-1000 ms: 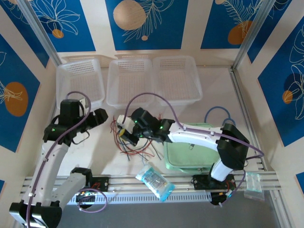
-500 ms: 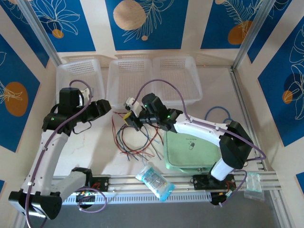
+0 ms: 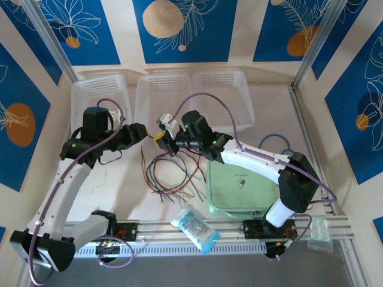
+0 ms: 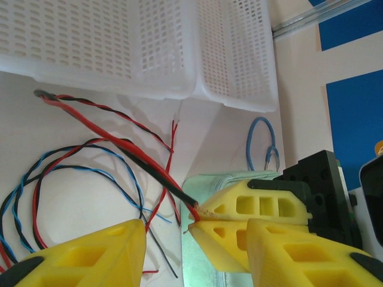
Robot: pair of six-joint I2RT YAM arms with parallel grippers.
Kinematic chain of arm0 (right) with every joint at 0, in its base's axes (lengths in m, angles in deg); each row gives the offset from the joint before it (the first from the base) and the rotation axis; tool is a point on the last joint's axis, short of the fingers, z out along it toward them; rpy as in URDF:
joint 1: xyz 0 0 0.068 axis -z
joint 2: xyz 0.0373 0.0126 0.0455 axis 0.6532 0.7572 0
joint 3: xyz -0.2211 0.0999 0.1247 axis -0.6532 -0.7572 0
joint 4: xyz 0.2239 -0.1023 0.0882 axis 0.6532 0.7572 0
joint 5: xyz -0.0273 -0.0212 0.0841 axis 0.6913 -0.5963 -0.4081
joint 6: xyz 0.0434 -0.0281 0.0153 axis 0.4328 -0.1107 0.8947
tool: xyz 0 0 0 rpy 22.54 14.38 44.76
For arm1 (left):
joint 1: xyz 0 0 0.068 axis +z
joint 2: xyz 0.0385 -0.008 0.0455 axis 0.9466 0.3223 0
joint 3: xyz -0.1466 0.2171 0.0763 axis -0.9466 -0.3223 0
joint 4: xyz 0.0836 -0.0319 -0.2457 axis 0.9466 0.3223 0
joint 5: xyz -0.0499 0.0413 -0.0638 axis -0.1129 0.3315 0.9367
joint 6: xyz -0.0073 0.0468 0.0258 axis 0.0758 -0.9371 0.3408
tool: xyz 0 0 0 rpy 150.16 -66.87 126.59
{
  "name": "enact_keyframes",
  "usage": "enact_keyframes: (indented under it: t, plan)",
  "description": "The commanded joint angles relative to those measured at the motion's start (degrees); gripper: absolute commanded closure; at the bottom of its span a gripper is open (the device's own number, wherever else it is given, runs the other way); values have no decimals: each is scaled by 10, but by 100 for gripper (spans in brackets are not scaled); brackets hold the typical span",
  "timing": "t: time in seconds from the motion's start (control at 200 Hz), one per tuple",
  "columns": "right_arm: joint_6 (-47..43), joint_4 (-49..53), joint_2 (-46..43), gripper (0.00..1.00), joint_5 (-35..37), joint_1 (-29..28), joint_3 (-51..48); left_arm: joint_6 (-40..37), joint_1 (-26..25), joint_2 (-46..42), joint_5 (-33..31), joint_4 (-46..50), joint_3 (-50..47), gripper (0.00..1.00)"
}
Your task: Untangle the cables
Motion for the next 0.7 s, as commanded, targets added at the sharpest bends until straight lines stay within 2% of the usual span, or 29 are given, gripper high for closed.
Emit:
enact_keyframes:
  t: [0.0,0.23,0.39,0.695]
  plan:
    - [-2,-8,-16,100,-13,-1,14,8,-9,7,12,-21,-4,57]
    - [-4,-9,-19,100,-14,0,14,-1,-11,6,-13,-10,-8,75]
    - [-6,-8,-28,100,-10,0,9,-9,-11,1,-39,-1,-6,100]
    - [-3,-19,-74,100,23,8,-13,-29,-11,7,-58,29,66,100]
